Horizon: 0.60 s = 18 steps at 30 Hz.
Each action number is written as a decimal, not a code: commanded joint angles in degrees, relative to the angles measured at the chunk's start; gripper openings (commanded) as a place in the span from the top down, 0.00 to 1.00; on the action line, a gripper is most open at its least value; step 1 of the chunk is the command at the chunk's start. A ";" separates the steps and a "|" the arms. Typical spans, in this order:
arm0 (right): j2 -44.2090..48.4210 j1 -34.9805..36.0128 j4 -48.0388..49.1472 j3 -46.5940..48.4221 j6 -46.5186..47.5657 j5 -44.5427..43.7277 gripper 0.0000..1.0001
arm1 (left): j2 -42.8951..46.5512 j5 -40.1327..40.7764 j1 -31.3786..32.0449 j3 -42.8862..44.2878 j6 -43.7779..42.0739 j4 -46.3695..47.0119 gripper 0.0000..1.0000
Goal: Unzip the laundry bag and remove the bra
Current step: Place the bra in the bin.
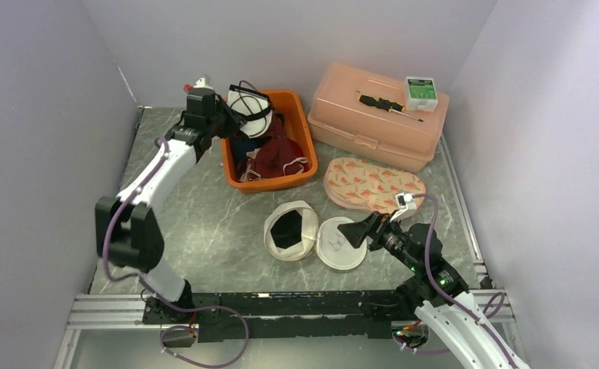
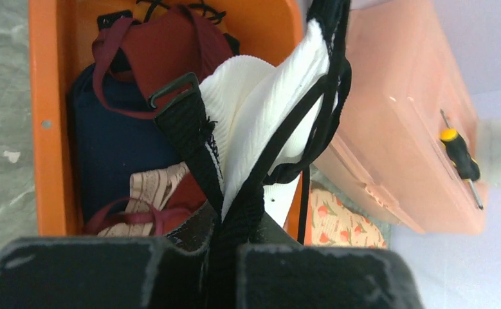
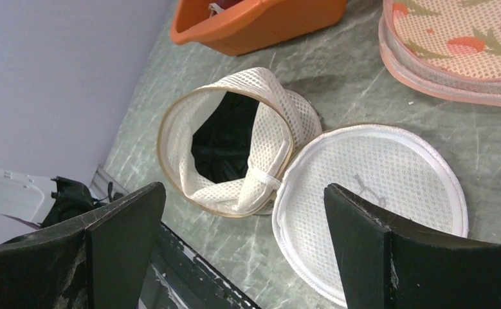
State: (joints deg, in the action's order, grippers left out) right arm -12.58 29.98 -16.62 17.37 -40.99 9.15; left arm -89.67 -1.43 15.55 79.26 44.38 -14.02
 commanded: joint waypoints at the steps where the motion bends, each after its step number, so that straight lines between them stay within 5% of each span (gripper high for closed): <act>1: -2.24 0.03 4.25 0.93 2.32 0.44 0.03 | -8.20 -11.32 -2.40 6.57 3.51 6.31 0.97; 18: -4.57 0.00 5.19 -0.55 3.50 -2.38 0.04 | -39.06 -17.21 -4.13 30.02 5.90 2.01 0.97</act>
State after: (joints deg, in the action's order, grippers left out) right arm -16.56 29.98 -14.68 17.10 -38.50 8.14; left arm -125.84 -16.34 11.79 104.73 48.66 -11.51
